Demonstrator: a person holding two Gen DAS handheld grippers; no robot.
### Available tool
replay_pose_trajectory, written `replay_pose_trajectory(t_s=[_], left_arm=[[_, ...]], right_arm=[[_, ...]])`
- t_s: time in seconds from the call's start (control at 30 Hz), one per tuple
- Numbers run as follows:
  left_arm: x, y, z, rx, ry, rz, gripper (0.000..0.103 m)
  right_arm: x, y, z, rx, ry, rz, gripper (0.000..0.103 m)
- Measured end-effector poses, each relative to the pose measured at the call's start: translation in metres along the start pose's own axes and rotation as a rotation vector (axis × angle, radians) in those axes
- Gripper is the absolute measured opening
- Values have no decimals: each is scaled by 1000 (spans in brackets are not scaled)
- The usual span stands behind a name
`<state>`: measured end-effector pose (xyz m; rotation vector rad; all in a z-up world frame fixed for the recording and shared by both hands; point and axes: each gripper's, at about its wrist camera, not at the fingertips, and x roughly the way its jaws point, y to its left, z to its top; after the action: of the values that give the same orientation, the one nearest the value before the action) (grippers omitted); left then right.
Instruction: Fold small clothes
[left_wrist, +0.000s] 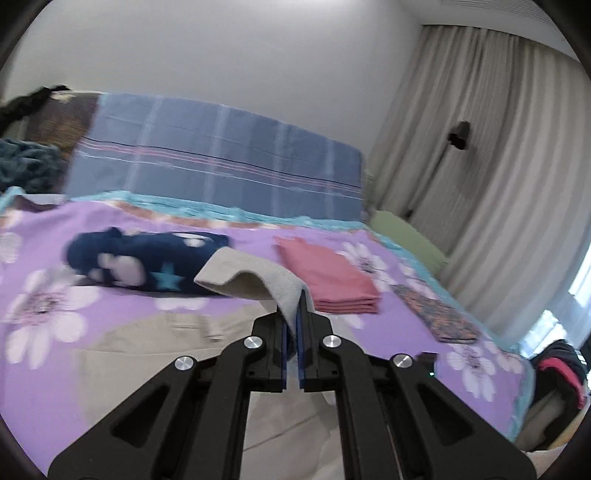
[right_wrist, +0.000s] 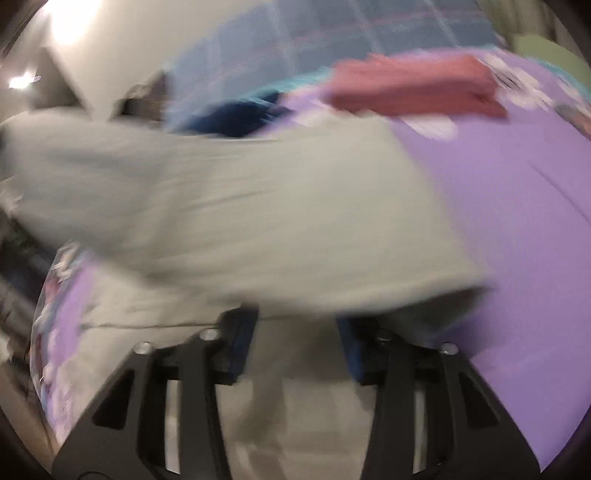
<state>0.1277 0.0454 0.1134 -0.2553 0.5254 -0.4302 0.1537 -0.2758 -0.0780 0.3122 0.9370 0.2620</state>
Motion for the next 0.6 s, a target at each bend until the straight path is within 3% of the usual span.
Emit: replay_pose_trajectory(t_s=[0.07,0.13,0.17,0.2,0.3,0.37,0.4,0.47,0.6], left_arm=[[-16,21,-4,-15,-17,67,3],[-29,48,-10,-47,-17,124,3],[-31,60,-14,-62,-8,147,3],[-31,72,-21,-77,7,168,3],[-13,107,-50,-108,119,230,4],[4,128,-74,-116,202,330,8],[11,140,-86,-119,231,410,18],[10,153,-97,-133,232,507,24],[0,161,-98,-184,197,467,31]], right_arm=[[-6,3,-4,-26,-2,-8,28],[-13,9,-10,-61,3,-15,36],[-15,11,-12,-72,4,-8,45],[-17,14,-15,-94,4,-2,50],[-17,19,-20,-131,-4,-28,50],[-19,19,-20,-126,-6,-35,51],[-20,20,-20,-125,-3,-34,52],[-23,21,-22,-138,6,-34,53],[-30,27,-25,-216,39,-31,55]])
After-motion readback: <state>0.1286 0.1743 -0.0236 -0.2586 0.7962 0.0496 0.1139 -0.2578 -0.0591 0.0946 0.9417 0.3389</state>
